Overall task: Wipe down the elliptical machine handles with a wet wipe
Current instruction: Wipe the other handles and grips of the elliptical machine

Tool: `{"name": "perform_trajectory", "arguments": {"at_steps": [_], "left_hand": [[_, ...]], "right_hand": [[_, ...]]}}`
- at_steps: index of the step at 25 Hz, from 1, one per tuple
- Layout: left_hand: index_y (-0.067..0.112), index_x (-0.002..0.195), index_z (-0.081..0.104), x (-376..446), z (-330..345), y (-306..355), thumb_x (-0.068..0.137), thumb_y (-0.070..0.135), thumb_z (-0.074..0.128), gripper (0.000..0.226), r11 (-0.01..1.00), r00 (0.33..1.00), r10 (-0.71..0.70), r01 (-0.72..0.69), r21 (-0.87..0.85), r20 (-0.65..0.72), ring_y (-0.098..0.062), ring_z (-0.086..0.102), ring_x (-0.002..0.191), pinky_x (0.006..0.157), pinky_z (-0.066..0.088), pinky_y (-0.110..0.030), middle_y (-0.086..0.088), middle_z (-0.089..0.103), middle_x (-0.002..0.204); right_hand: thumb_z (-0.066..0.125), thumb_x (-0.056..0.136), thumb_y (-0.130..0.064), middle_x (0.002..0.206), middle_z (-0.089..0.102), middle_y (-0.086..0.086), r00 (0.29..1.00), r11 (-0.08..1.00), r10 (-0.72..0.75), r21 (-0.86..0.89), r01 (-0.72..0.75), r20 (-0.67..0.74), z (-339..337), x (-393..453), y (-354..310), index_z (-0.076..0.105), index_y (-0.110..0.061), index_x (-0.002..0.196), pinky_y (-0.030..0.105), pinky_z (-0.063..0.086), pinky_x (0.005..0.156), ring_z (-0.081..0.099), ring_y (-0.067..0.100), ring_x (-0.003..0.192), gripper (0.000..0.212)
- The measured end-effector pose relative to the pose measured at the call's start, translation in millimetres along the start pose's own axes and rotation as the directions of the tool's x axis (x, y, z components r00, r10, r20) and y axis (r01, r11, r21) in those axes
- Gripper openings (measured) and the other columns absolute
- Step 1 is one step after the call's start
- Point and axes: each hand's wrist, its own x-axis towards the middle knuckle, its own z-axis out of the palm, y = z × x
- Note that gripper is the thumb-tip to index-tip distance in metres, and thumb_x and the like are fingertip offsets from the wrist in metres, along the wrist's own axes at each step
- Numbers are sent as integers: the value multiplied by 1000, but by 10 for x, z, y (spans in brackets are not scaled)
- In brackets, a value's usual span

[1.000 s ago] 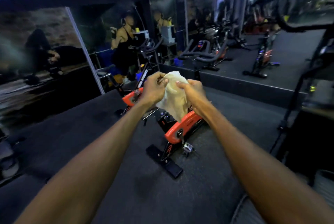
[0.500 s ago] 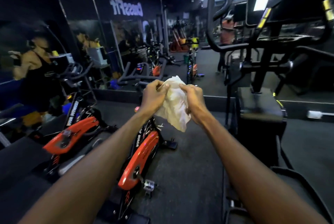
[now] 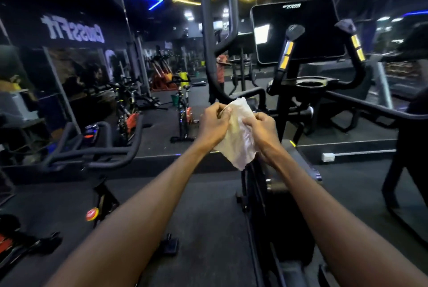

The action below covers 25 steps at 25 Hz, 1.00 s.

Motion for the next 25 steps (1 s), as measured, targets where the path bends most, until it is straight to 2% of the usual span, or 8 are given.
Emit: {"name": "perform_trajectory", "arguments": {"at_steps": [3, 6, 8, 12, 15, 17, 20, 25], "left_hand": [[17, 90, 67, 574, 390, -111, 96, 24, 57, 13, 995, 996, 65, -61, -80, 56, -17, 63, 81, 75, 51, -34, 2, 69, 84], [13, 94, 67, 1115, 786, -196, 98, 23, 56, 15, 981, 980, 151, -132, -143, 130, -14, 61, 80, 71, 46, -28, -1, 69, 87], [13, 94, 66, 1466, 1029, -220, 98, 22, 55, 15, 967, 967, 196, -162, -198, 162, -13, 60, 79, 68, 45, -26, 0, 68, 86], [17, 94, 64, 1995, 1474, -128, 98, 24, 54, 13, 935, 946, 258, -193, -296, 196, -10, 61, 80, 68, 47, -17, 7, 65, 84], [19, 95, 65, 2305, 1794, -45, 97, 26, 55, 13, 903, 947, 280, -203, -378, 159, -15, 65, 86, 81, 54, -34, 4, 69, 89], [18, 96, 66, 2479, 1980, 4, 97, 27, 55, 14, 887, 956, 263, -185, -424, 133, -15, 66, 85, 80, 55, -35, 3, 69, 88], [17, 93, 68, 2730, 2194, 5, 94, 29, 57, 16, 865, 981, 180, -126, -485, 66, -15, 66, 84, 77, 56, -35, 1, 70, 88], [12, 95, 69, 3040, 2440, -87, 93, 20, 56, 16, 762, 995, -96, 92, -641, 29, -10, 60, 76, 64, 48, -20, 1, 68, 86]], "right_hand": [[63, 80, -26, 99, 67, 6, 971, 965, -60, -262, -3, -233, -98, 549, 164, 62, -22, 78, 42, 51, 86, 62, 28, 94, 5], [58, 87, -31, 130, 49, 14, 886, 858, -157, -505, -96, -437, -166, 1052, 250, 63, -24, 108, 47, 36, 106, 47, 37, 122, 22], [57, 90, -31, 125, 50, 15, 827, 858, -222, -506, -86, -517, -185, 1390, 229, 58, -18, 113, 42, 38, 98, 50, 36, 117, 27], [57, 90, -22, 103, 64, 12, 697, 953, -235, -301, 28, -677, -280, 1990, 96, 48, -14, 104, 34, 40, 77, 60, 34, 96, 18], [59, 93, -24, 94, 63, 7, 619, 956, -288, -259, 139, -730, -344, 2394, -51, 44, -16, 99, 29, 36, 71, 60, 28, 86, 18], [59, 95, -27, 91, 62, 2, 624, 942, -329, -293, 165, -708, -363, 2689, -120, 53, -12, 100, 23, 34, 71, 58, 23, 85, 17], [55, 98, -35, 94, 61, 5, 744, 928, -313, -356, 107, -591, -293, 3129, -74, 60, -5, 109, 28, 39, 74, 58, 23, 88, 32], [59, 89, -52, 103, 69, 8, 811, 948, -222, -314, 50, -541, -250, 3723, 59, 59, -9, 119, 34, 51, 78, 65, 27, 93, 52]]}}
